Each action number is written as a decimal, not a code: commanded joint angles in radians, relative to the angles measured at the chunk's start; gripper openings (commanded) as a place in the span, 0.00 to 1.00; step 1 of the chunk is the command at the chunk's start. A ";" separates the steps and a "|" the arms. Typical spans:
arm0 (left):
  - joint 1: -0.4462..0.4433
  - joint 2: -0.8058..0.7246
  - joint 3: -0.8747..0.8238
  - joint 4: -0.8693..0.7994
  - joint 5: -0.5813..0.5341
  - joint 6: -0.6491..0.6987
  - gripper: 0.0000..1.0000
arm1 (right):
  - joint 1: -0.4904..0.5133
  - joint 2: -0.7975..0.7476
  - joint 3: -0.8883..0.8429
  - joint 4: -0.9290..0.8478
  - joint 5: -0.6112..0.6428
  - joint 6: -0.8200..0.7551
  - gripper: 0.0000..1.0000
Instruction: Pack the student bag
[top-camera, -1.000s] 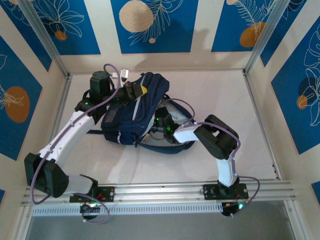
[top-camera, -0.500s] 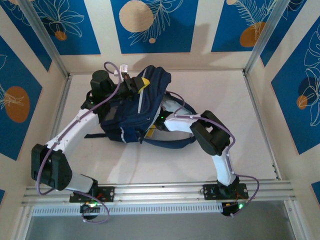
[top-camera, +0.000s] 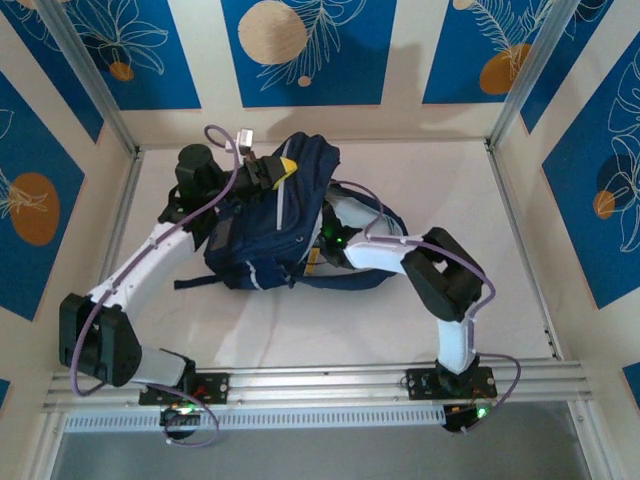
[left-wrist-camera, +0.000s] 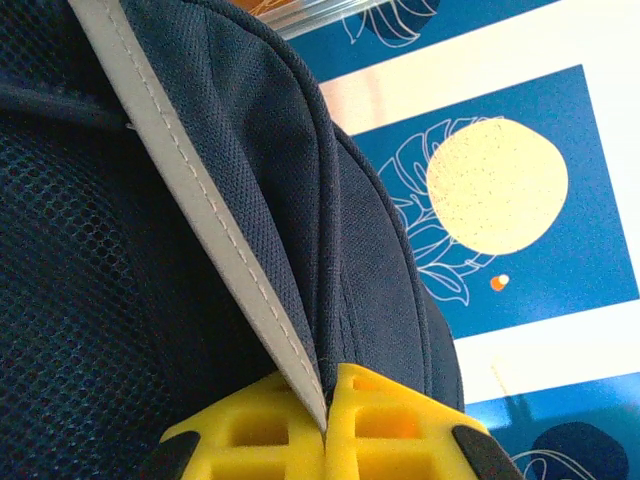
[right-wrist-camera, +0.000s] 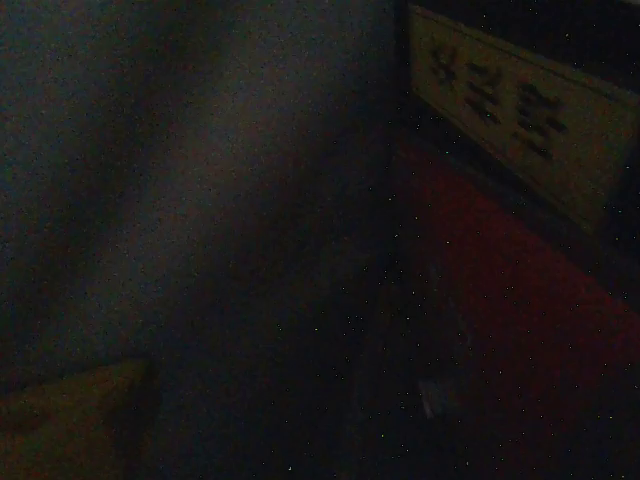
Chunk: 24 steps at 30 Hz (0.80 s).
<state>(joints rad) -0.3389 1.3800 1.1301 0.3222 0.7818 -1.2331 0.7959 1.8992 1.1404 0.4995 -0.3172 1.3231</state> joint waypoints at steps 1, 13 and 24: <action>0.035 -0.095 0.023 0.167 0.016 0.068 0.00 | -0.012 -0.072 -0.113 0.096 -0.017 0.001 0.88; 0.038 -0.098 -0.007 0.141 -0.001 0.095 0.00 | -0.052 -0.162 -0.240 0.165 -0.067 -0.013 0.88; 0.043 -0.121 0.016 0.022 0.005 0.187 0.00 | -0.081 -0.357 -0.274 -0.240 0.028 -0.229 0.90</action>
<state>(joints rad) -0.3141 1.3273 1.0977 0.2375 0.7780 -1.1011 0.7254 1.5963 0.8894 0.3927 -0.3130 1.1851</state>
